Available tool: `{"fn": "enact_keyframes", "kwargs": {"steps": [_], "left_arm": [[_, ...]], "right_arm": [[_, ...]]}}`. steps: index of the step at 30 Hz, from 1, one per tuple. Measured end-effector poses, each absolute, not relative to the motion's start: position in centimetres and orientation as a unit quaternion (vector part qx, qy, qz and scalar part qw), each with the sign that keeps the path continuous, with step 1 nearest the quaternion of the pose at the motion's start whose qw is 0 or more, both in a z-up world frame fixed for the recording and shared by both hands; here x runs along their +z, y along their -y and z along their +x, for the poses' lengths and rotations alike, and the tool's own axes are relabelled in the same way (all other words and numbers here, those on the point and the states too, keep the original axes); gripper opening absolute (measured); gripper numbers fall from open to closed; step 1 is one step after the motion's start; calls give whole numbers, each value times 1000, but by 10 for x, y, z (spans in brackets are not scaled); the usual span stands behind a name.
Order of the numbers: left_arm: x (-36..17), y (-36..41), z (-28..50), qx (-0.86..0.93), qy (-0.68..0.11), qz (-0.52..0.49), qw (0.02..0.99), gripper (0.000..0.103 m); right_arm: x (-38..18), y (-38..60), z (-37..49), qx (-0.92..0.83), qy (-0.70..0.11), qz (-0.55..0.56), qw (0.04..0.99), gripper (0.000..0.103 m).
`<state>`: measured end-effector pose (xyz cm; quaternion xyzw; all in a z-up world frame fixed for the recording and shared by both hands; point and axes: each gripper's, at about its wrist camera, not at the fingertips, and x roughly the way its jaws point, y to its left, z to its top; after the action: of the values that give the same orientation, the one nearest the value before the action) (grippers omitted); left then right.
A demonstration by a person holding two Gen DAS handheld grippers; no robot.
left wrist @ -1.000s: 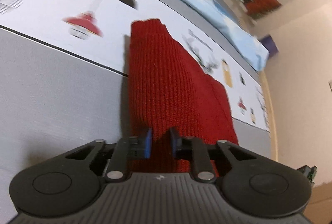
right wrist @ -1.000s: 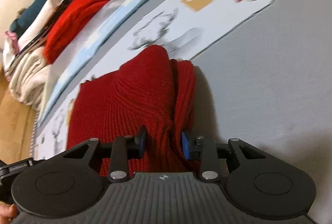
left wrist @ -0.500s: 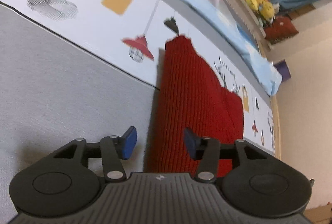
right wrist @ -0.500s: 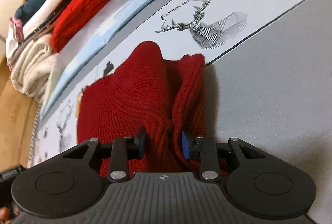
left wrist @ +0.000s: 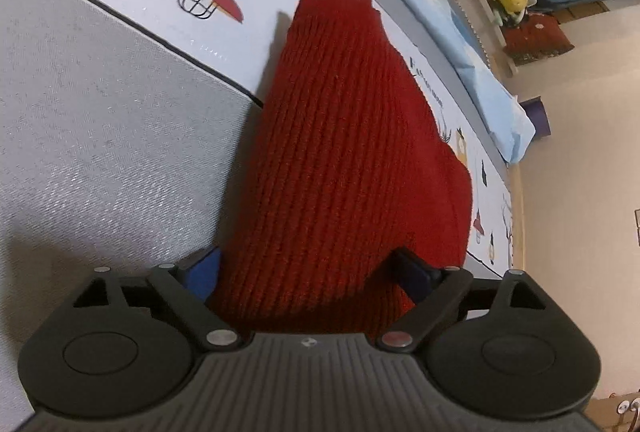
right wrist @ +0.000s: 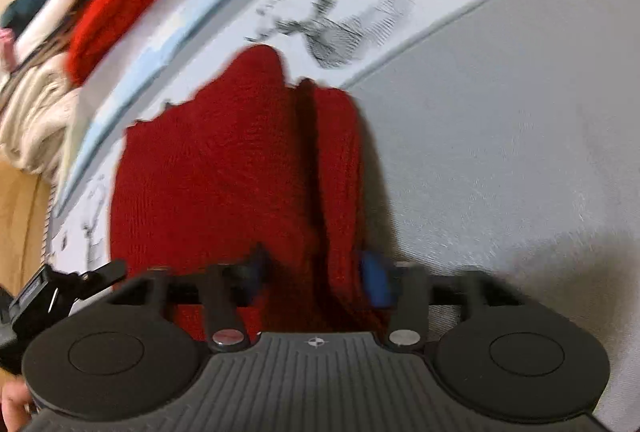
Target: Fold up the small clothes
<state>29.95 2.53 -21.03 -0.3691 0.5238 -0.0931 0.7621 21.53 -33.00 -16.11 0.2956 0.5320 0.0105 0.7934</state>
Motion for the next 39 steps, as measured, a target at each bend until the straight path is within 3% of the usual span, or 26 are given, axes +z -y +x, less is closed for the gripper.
{"fn": "enact_keyframes", "kwargs": {"steps": [2, 4, 6, 9, 12, 18, 24, 31, 36, 39], "left_arm": [[-210, -25, 298, -98, -521, -360, 767, 90], [-207, -28, 297, -100, -517, -355, 772, 80], [-197, -30, 295, -107, -507, -341, 785, 65], [-175, -33, 293, -118, -482, -310, 811, 59], [-150, -50, 287, -109, -451, -293, 836, 58], [-125, -102, 273, -69, -434, -271, 857, 63], [-122, -129, 258, -52, -450, -237, 859, 61], [-148, -96, 251, -72, -523, -98, 844, 60], [-128, -92, 235, -85, -485, -81, 867, 59], [-142, -87, 235, -78, -523, -46, 848, 60]], "right_arm": [[-167, 332, 217, 4, -537, 305, 787, 77], [-170, 330, 220, 11, -536, 305, 787, 75], [-170, 325, 223, 26, -531, 305, 790, 52], [-163, 316, 224, 39, -518, 303, 799, 42], [-153, 306, 225, 55, -499, 307, 808, 39], [-129, 254, 229, 135, -450, 301, 830, 38], [-155, 219, 234, 115, -526, 244, 806, 43], [-147, 227, 230, 112, -522, 242, 810, 41], [-135, 219, 225, 130, -513, 206, 823, 52], [-134, 215, 219, 165, -539, 171, 808, 55]]}}
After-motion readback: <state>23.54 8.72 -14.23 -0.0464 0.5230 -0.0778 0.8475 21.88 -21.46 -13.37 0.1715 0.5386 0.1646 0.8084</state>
